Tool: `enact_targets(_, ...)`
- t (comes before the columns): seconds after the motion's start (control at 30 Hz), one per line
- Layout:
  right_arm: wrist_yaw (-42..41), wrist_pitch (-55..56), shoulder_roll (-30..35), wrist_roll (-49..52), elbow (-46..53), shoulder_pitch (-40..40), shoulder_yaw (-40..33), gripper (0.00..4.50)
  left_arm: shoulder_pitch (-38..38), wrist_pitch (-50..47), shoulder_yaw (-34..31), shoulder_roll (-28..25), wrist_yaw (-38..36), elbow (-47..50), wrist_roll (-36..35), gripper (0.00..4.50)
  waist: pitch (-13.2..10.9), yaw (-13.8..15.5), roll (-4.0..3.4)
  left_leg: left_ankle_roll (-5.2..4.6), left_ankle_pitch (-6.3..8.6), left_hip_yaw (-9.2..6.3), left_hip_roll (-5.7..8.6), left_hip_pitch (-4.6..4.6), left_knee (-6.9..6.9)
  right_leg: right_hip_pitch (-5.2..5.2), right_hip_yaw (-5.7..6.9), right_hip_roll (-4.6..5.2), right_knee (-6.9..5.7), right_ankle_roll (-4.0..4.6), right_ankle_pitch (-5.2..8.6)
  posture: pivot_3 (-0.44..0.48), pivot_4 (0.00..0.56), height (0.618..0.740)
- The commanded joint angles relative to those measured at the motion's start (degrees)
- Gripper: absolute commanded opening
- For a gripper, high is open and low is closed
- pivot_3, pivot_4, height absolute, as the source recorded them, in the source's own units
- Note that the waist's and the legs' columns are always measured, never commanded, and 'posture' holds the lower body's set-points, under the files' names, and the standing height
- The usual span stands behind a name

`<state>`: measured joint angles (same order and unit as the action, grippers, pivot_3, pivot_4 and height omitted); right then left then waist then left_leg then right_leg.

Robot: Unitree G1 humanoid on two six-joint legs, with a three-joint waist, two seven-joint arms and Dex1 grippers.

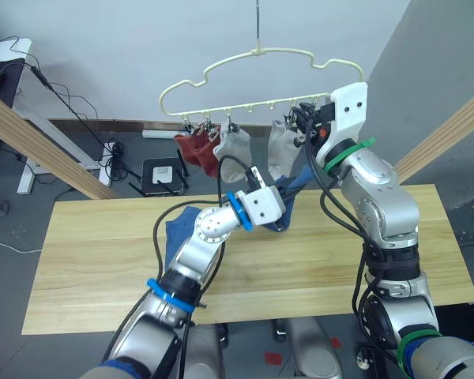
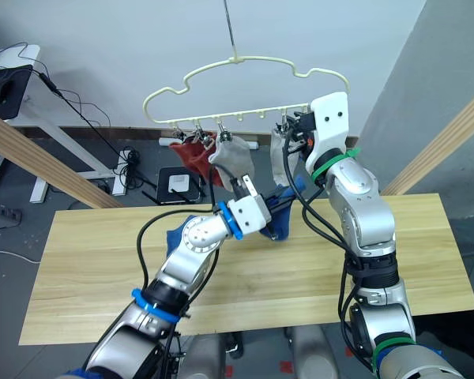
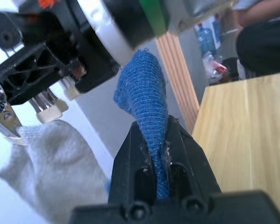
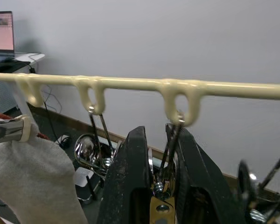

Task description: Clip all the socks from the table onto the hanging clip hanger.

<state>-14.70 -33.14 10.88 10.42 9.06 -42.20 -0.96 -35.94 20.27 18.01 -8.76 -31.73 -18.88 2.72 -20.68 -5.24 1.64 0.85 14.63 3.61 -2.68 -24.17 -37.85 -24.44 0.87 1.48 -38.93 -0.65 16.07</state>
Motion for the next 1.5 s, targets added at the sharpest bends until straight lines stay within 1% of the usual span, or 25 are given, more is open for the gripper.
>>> enact_targets(0.03, 0.27, -0.23, -0.32, 1.29, 4.37, -0.87, -0.53, 0.26, -4.22, 5.08, -0.83, 2.51, 6.60, -8.17, 4.24, 0.00, 0.00, 0.05, 0.00, -0.02, 0.01, -0.01, 0.00, -0.02, -0.03, 0.00, 0.01, 0.00, 0.00, 0.00, 0.00, -0.206, 0.383, 0.740)
enact_targets(0.17, 0.33, -1.26, -0.65, 1.68, 5.20, -0.87, -0.61, 0.26, -6.55, 8.19, -1.27, 3.77, 11.59, -14.04, 7.19, 0.00, 0.00, 0.02, 0.00, -0.06, 0.03, 0.01, 0.04, -0.07, -0.05, 0.00, -0.02, 0.01, 0.06, -0.01, 0.00, -0.209, 0.383, 0.740)
enact_targets(0.37, 0.38, -3.12, -0.89, 2.61, 6.40, -0.58, -0.59, 0.26, -9.24, 9.45, -2.45, 4.67, 16.58, -17.23, 8.88, 0.00, 0.00, 0.06, 0.00, 0.09, -0.06, 0.02, 0.00, -0.24, -0.07, -0.20, 0.04, 0.03, 0.03, -0.01, 0.00, -0.209, 0.383, 0.740)
enact_targets(0.53, 0.66, -3.69, -0.77, 2.82, 6.78, -0.54, -0.43, 0.26, -10.80, 9.74, -3.10, 5.20, 17.66, -17.85, 8.74, 0.00, 0.00, 0.07, 0.00, 0.13, -0.08, 0.03, 0.00, -0.25, -0.08, -0.23, 0.05, 0.04, 0.00, -0.01, 0.00, -0.209, 0.383, 0.740)
enact_targets(0.83, 0.91, -4.63, -0.72, 3.16, 6.76, -0.31, -0.23, 0.26, -10.45, 9.19, -3.38, 5.69, 18.49, -17.33, 8.50, 0.00, 0.00, 0.07, 0.00, 0.18, -0.11, 0.07, 0.00, -0.26, -0.09, -0.27, 0.03, 0.04, -0.01, 0.00, 0.00, -0.209, 0.378, 0.740)
enact_targets(1.27, 1.73, -6.81, -1.02, 3.34, 7.41, 0.35, -0.33, 0.26, -12.09, 7.29, -4.59, 7.76, 20.09, -17.21, 8.19, 0.00, 0.00, 0.08, 0.00, 0.18, -0.11, 0.09, 0.00, -0.26, -0.09, -0.28, 0.03, 0.05, -0.02, 0.00, 0.00, -0.203, 0.382, 0.740)
enact_targets(1.4, 2.24, -6.91, -1.28, 3.67, 8.19, 0.55, -0.92, 1.75, -12.24, 6.79, -4.76, 8.02, 20.26, -17.14, 8.03, 0.00, 0.00, 0.09, 0.00, 0.18, -0.11, 0.10, 0.00, -0.26, -0.09, -0.28, 0.02, 0.05, -0.02, 0.00, 0.00, -0.203, 0.382, 0.740)
enact_targets(1.43, 2.32, -7.06, -1.27, 3.79, 8.46, 0.59, -0.98, 1.96, -12.24, 6.63, -4.73, 8.04, 20.09, -17.15, 8.08, 0.00, 0.00, 0.09, 0.00, 0.18, -0.11, 0.10, 0.00, -0.26, -0.09, -0.28, 0.02, 0.05, -0.02, 0.00, 0.00, -0.203, 0.382, 0.740)
enact_targets(1.47, 2.42, -7.45, -1.17, 4.12, 9.15, 0.71, -1.22, 2.35, -12.12, 6.03, -4.70, 8.18, 19.64, -17.15, 7.98, 0.00, 0.00, 0.08, 0.00, 0.18, -0.11, 0.11, 0.00, -0.26, -0.09, -0.28, 0.02, 0.05, -0.02, 0.00, 0.00, -0.202, 0.386, 0.740)
enact_targets(1.5, 2.47, -7.92, -1.02, 4.48, 9.94, 0.88, -1.46, 2.63, -11.83, 5.63, -4.71, 8.34, 19.19, -17.10, 7.75, 0.00, 0.00, 0.09, 0.00, 0.18, -0.11, 0.11, 0.00, -0.26, -0.09, -0.29, 0.01, 0.05, -0.03, 0.00, 0.00, -0.202, 0.386, 0.740)
